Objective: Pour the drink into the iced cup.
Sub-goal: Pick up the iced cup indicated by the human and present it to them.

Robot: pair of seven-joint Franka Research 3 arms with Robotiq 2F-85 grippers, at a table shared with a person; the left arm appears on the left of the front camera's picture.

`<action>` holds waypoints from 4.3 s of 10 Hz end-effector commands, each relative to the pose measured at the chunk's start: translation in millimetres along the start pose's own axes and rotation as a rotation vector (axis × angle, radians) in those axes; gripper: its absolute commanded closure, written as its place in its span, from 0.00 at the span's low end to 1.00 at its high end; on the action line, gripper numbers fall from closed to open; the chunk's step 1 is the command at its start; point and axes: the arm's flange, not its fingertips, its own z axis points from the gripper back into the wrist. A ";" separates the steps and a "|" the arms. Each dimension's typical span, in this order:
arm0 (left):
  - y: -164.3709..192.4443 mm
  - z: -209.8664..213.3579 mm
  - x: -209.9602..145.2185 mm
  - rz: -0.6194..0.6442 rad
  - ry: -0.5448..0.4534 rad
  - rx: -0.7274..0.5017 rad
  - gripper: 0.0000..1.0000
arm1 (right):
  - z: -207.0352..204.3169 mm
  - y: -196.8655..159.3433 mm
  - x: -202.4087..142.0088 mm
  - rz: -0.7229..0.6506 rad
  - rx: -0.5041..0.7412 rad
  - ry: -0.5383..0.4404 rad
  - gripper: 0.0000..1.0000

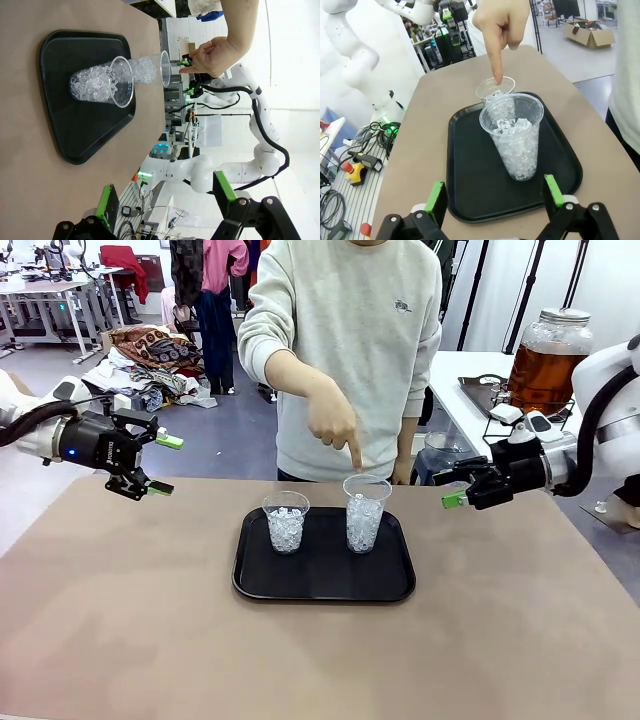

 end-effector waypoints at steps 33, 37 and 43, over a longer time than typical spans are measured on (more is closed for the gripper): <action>-0.9 0.5 0.4 0.007 0.000 -0.003 0.00 | -132.2 -60.0 -61.3 0.188 0.062 -0.250 0.00; -0.9 0.5 0.4 0.007 0.000 -0.003 0.00 | -144.6 -58.7 -60.0 0.182 0.085 -0.244 0.00; -0.9 0.5 0.4 0.007 0.000 -0.003 0.00 | -165.9 -57.7 -57.1 0.157 0.084 -0.238 0.00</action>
